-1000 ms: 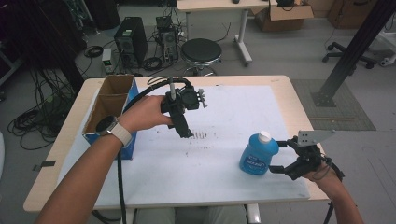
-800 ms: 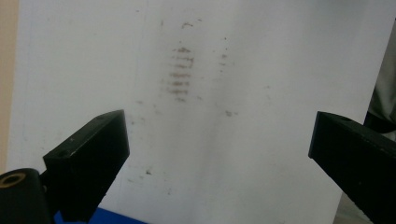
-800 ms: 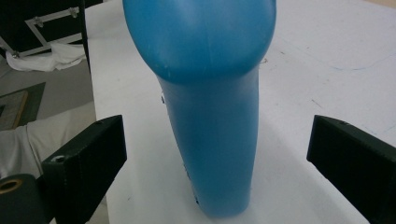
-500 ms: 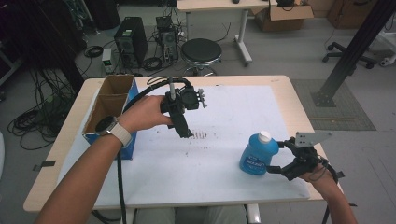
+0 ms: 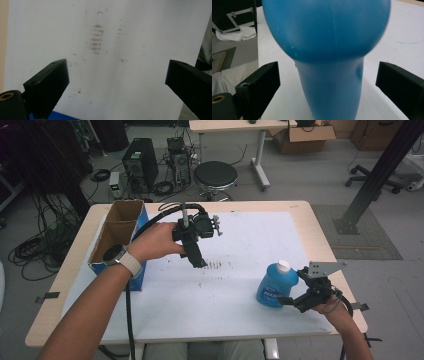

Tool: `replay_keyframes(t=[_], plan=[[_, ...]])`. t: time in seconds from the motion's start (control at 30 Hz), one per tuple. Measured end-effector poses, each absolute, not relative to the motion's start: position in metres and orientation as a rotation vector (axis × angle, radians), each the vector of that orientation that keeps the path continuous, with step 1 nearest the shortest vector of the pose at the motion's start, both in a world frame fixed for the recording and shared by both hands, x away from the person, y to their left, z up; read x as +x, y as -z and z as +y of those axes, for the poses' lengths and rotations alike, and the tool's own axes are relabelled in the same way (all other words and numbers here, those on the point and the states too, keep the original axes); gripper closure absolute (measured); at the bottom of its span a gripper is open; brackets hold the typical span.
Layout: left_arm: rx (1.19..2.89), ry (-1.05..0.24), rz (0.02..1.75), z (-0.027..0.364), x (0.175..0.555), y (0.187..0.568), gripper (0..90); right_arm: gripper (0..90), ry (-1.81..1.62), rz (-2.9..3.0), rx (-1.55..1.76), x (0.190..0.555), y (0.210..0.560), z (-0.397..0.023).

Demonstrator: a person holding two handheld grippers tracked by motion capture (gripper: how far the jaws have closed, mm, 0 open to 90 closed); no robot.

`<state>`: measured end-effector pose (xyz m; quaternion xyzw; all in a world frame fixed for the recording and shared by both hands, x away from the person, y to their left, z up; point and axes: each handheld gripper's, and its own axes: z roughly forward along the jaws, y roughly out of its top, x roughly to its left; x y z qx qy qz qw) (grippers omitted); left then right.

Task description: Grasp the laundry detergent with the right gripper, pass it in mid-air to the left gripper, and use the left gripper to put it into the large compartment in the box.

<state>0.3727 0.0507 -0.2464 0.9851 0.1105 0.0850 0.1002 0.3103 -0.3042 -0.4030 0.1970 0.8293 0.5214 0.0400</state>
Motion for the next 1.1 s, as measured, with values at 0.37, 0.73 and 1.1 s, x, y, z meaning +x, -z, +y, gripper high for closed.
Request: replay_keyframes(t=[0.37,0.73,1.1], plan=[[2.917,-0.253,0.328,0.051,0.373,0.247,5.7,9.4,-1.605,2.516,0.582,0.312,0.406,-0.296],[2.921,-0.256,0.328,0.052,0.373,0.246,5.8,21.5,-1.630,2.511,0.565,0.312,0.408,-0.294],[2.918,-0.256,0.328,0.051,0.373,0.247,5.8,26.4,-1.641,2.509,0.553,0.313,0.407,-0.294]])
